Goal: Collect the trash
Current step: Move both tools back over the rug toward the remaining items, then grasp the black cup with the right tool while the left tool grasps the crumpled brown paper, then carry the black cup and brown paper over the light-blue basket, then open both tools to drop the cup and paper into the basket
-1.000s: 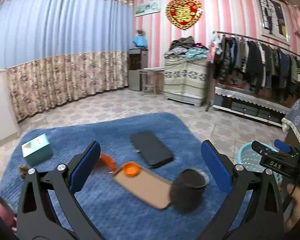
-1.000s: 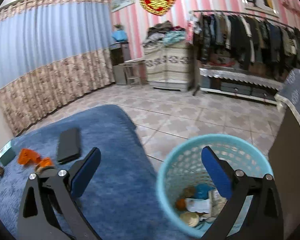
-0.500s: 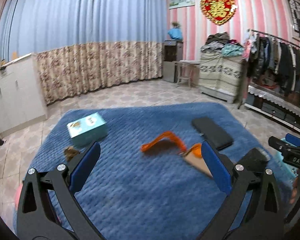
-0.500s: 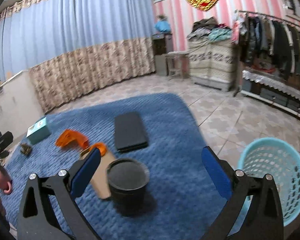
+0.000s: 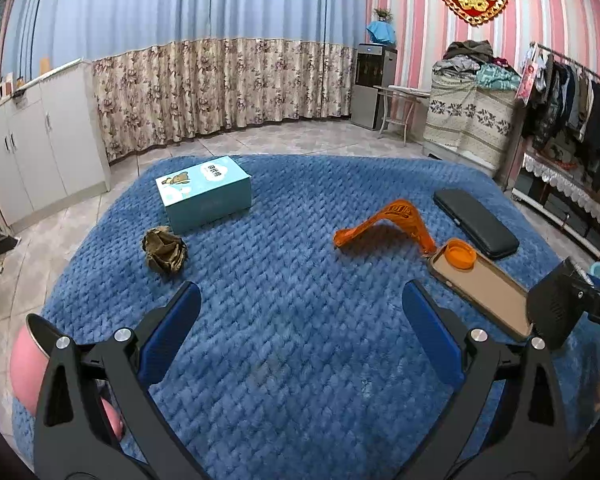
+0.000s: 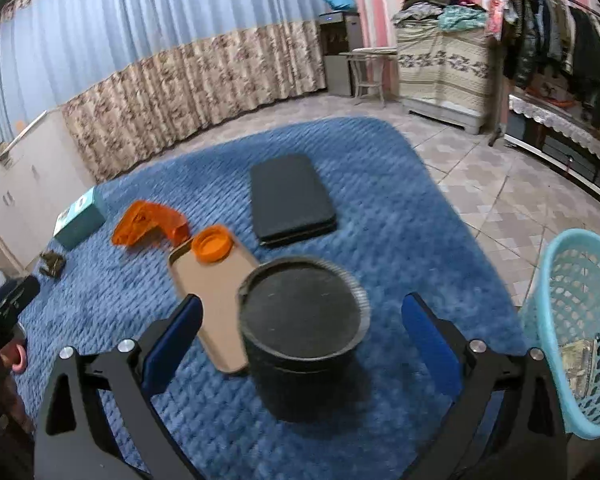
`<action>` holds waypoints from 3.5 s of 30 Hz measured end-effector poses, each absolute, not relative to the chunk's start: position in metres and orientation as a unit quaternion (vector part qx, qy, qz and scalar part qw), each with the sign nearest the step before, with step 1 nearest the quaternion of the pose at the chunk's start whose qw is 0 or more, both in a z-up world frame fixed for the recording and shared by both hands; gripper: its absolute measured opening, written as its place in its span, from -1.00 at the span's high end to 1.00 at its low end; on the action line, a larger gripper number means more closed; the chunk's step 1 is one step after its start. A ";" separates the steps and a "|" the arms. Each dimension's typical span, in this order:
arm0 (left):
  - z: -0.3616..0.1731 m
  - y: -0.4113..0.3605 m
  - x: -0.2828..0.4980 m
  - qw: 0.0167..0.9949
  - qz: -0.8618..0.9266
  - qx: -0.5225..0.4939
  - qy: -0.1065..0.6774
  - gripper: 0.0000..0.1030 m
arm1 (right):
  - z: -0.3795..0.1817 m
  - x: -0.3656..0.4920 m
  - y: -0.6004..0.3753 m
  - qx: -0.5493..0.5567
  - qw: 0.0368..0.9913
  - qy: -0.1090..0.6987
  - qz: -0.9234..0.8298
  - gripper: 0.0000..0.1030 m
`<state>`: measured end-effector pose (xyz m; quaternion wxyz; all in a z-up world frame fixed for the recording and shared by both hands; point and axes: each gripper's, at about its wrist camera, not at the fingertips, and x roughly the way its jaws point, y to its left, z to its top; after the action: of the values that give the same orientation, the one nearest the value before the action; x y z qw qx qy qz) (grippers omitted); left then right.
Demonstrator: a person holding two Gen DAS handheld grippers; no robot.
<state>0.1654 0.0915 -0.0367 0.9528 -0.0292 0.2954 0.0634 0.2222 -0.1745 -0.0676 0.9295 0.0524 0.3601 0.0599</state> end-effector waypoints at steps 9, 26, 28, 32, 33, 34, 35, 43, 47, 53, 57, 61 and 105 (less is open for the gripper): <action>-0.055 0.094 0.175 0.944 0.084 -0.025 0.317 -0.89 | -0.066 0.223 -0.169 0.043 0.926 0.366 0.085 -0.10; -0.057 0.178 0.228 0.924 0.232 -0.019 0.303 -0.89 | -0.057 0.222 -0.168 0.017 0.935 0.347 0.074 -0.10; -0.061 0.185 0.235 0.920 0.238 -0.025 0.310 -0.89 | -0.057 0.222 -0.169 0.016 0.935 0.347 0.074 -0.10; -0.072 0.204 0.252 0.905 0.237 -0.060 0.347 -0.89 | -0.058 0.223 -0.172 0.020 0.934 0.348 0.073 -0.10; -0.074 0.207 0.254 0.903 0.236 -0.065 0.354 -0.89 | -0.058 0.223 -0.172 0.020 0.935 0.348 0.072 -0.10; -0.076 0.210 0.257 0.900 0.234 -0.071 0.361 -0.88 | -0.058 0.223 -0.172 0.020 0.935 0.347 0.072 -0.10; -0.078 0.212 0.259 0.897 0.233 -0.076 0.367 -0.86 | -0.059 0.223 -0.172 0.020 0.935 0.347 0.072 -0.10; -0.085 0.216 0.271 0.891 0.209 -0.089 0.392 0.12 | -0.051 0.219 -0.184 0.023 0.941 0.332 0.053 -0.10; -0.077 0.208 0.265 0.898 0.204 -0.079 0.382 0.22 | -0.043 0.213 -0.196 0.027 0.947 0.317 0.039 -0.10; -0.056 0.169 0.247 0.918 0.172 -0.054 0.354 0.22 | -0.032 0.204 -0.218 0.025 0.955 0.296 -0.002 -0.10; -0.039 0.118 0.235 0.934 0.123 -0.028 0.333 0.22 | -0.023 0.196 -0.237 0.023 0.959 0.279 -0.034 -0.10; -0.026 0.058 0.226 0.946 0.062 -0.003 0.317 0.22 | -0.016 0.187 -0.264 0.035 0.961 0.266 -0.063 -0.10; -0.048 -0.370 0.192 0.891 -0.336 0.129 0.275 0.08 | -0.060 0.109 -0.510 0.170 0.916 0.246 -0.267 -0.09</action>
<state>0.1920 -0.3702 -0.0481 0.8914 0.1290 0.2753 -0.3361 0.1091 -0.5097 -0.0602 0.9161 0.1696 0.2459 -0.2674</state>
